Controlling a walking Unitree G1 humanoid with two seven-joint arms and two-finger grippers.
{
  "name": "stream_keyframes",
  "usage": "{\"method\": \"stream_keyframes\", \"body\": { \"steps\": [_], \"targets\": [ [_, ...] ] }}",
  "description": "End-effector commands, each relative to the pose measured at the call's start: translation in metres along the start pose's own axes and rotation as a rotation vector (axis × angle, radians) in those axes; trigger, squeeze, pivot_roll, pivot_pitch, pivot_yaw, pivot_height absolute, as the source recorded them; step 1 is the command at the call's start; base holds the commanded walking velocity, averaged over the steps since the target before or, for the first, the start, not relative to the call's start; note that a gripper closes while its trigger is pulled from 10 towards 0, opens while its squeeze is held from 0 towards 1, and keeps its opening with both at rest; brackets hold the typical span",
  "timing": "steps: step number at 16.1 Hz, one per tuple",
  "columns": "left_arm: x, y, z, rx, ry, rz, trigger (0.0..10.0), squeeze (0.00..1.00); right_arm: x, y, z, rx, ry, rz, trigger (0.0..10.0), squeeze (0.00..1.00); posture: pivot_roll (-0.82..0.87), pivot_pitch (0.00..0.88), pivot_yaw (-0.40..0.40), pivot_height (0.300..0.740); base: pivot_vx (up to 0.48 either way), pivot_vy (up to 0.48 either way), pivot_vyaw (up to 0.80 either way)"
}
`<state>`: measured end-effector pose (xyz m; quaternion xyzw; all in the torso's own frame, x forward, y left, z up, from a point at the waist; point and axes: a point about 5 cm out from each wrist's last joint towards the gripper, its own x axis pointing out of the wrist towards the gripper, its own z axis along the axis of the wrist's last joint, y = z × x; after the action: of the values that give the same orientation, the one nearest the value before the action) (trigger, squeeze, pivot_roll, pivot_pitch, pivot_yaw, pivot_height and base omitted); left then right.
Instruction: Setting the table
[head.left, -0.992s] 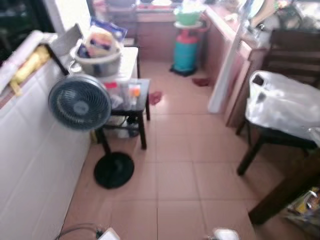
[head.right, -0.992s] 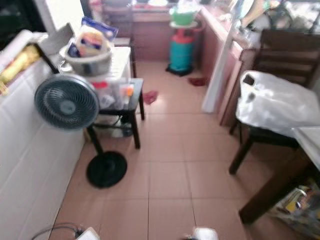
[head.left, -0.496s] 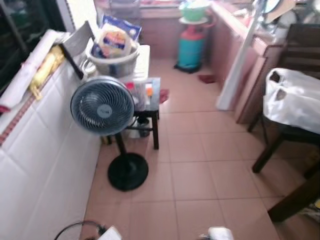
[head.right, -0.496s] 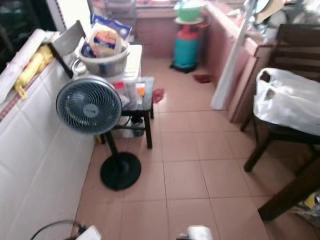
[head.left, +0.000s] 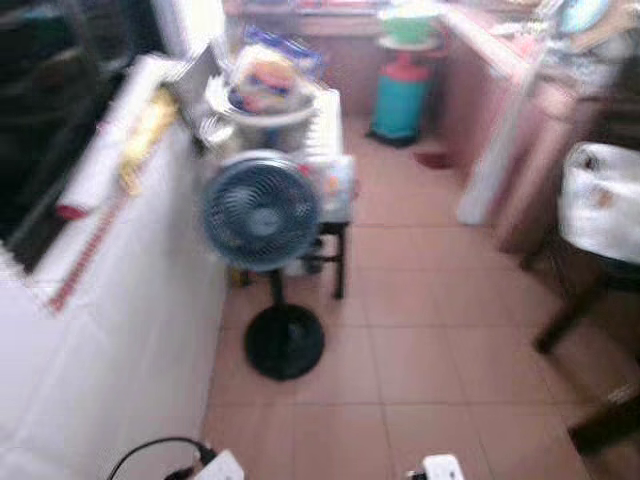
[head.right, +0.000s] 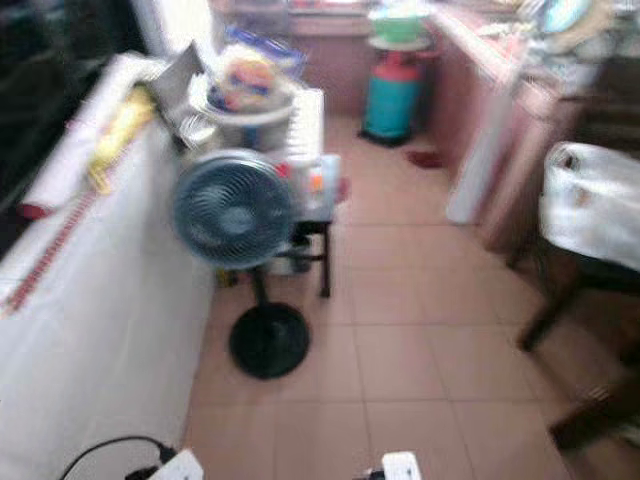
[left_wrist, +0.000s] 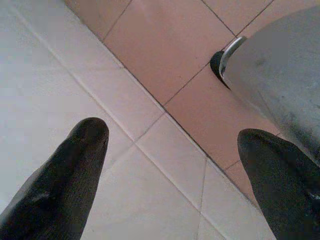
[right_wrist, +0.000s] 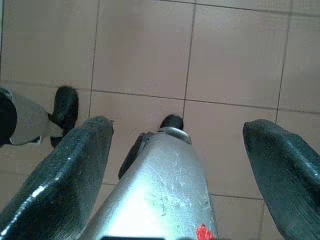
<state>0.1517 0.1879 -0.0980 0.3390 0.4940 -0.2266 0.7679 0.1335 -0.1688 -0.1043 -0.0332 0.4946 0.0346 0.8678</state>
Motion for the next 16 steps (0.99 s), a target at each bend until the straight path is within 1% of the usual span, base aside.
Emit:
{"method": "stream_keyframes", "body": {
  "steps": [1, 6, 7, 14, 16],
  "targets": [
    [0.0006, -0.0102, 0.0036, 0.011, -0.017, -0.040, 10.0, 0.00, -0.0010, -0.0053, -0.0025, -0.011, 0.011, -0.006, 10.0, 0.00, 0.13, 0.044, -0.018, 0.740, 0.000, 0.000, 0.80],
    [0.0004, -0.0108, 0.0030, 0.019, -0.017, -0.059, 10.0, 0.00, -0.0013, -0.0073, -0.0031, -0.020, 0.012, -0.009, 10.0, 0.00, 0.12, 0.041, -0.017, 0.740, 0.000, 0.000, 0.80],
    [0.0004, -0.0111, 0.0029, 0.018, -0.018, -0.063, 10.0, 0.00, -0.0013, -0.0073, -0.0032, -0.021, 0.012, -0.009, 10.0, 0.00, 0.12, 0.042, -0.018, 0.740, 0.000, -0.274, 0.44],
    [0.0004, -0.0122, 0.0028, 0.037, -0.013, -0.080, 10.0, 0.00, -0.0012, -0.0052, -0.0034, -0.044, 0.013, -0.002, 10.0, 0.00, 0.12, 0.045, -0.019, 0.740, 0.000, -0.251, 0.00],
    [0.0004, -0.0131, 0.0035, 0.018, -0.021, -0.084, 10.0, 0.00, -0.0013, -0.0056, -0.0035, -0.045, 0.014, -0.002, 10.0, 0.00, 0.12, 0.045, -0.021, 0.740, 0.000, 0.000, 0.00]
  ]
}}
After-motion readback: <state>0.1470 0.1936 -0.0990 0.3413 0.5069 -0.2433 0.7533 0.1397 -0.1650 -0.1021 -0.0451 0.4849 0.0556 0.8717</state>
